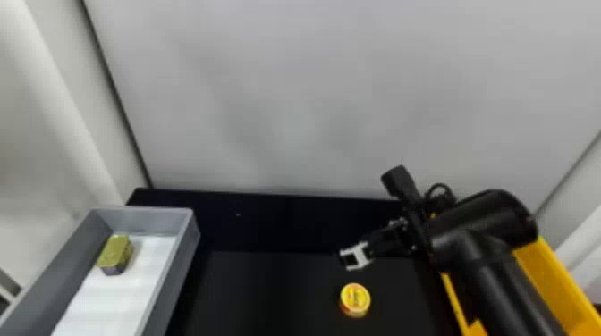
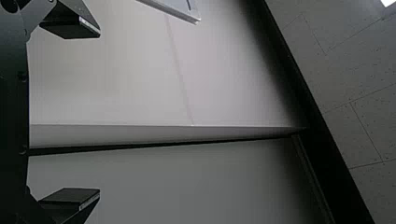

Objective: Pick up the round yellow can and place it in the yellow rectangular box

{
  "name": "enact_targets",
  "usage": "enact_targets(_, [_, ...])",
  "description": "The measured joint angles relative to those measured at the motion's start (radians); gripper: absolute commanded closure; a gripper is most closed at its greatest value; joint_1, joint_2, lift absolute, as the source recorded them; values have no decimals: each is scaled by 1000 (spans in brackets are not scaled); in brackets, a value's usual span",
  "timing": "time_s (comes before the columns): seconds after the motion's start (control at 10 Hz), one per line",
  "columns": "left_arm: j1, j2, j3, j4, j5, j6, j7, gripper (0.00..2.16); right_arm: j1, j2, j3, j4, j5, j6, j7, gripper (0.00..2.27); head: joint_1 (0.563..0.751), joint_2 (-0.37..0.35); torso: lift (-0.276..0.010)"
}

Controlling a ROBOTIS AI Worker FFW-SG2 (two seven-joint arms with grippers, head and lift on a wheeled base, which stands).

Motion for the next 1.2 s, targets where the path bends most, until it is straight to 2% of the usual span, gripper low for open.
enact_targets(0.3, [1, 3, -7, 7, 3, -6, 1, 82, 38, -7, 42, 61, 55, -25, 28, 114, 655, -43, -9])
enact_targets(0.8, [-7, 11, -10, 1, 6, -10, 4, 82, 51, -38, 85, 90, 100, -64, 47, 114, 655, -43, -9])
enact_targets(1.2, [-7, 12, -10, -7, 5, -12, 6, 82, 71, -30, 96, 112, 107, -92, 55, 114, 655, -43, -9])
